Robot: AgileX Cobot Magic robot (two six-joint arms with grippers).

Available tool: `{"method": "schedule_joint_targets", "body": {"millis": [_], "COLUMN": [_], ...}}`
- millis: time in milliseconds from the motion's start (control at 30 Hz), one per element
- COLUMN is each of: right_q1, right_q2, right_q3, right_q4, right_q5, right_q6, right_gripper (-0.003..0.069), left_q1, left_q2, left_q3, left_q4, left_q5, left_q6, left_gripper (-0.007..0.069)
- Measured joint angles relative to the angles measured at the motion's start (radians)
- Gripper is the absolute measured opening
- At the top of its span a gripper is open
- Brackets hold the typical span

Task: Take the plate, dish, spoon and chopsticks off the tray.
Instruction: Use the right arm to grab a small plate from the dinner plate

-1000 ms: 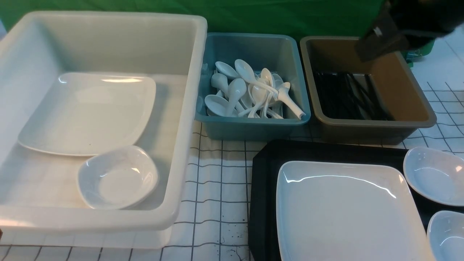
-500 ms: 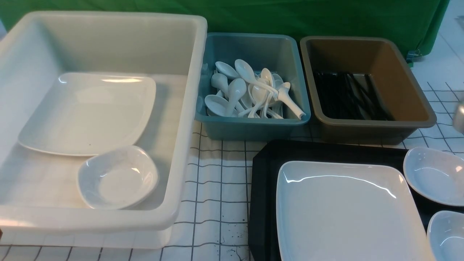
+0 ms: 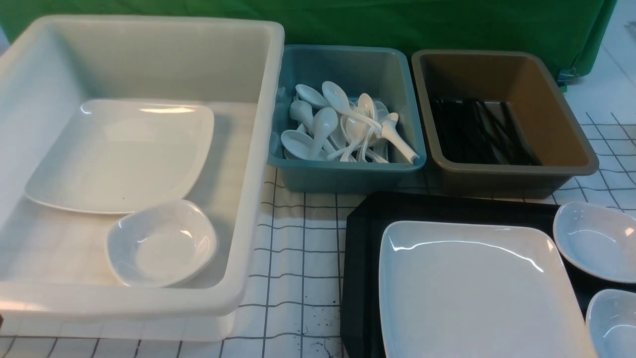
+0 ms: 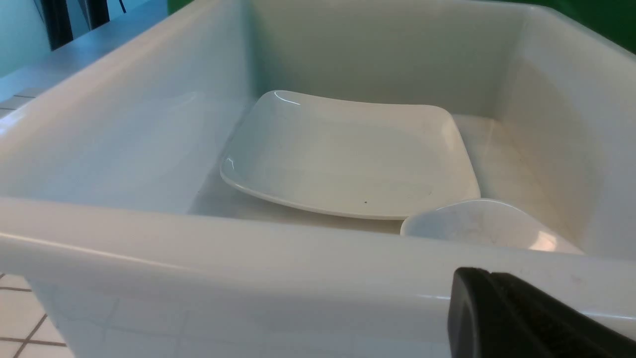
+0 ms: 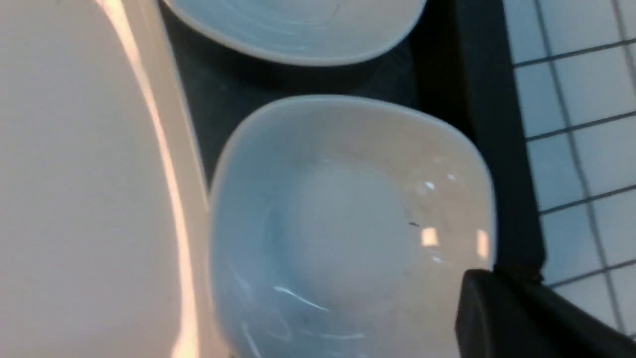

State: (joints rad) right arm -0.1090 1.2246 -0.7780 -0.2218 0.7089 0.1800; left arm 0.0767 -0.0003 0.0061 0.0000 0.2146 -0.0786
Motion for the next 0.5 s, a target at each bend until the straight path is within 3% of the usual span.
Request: {"method": "schedule_joint_targets", "body": {"millis": [167,500], "right_q1": [-0.100,-0.217], "right_q2": [0.171,0.407], "right_q3": [-0.052,-0.110], "right_q4": [0.274,0.418], "right_q5": [-0.086,-0.210], "right_q6": [-0.202,-0.224], "right_gripper": [0.0030,0.0032], "left_q1": [0.000,0.000], "left_q2": [0.000,0.000], "left_q3": [0.000,0.000], "left_q4": [0.000,0.000], "left_q5": [0.000,0.000], "left_q6": [0.000,0.000], "left_gripper": [0.0005,0.0005]}}
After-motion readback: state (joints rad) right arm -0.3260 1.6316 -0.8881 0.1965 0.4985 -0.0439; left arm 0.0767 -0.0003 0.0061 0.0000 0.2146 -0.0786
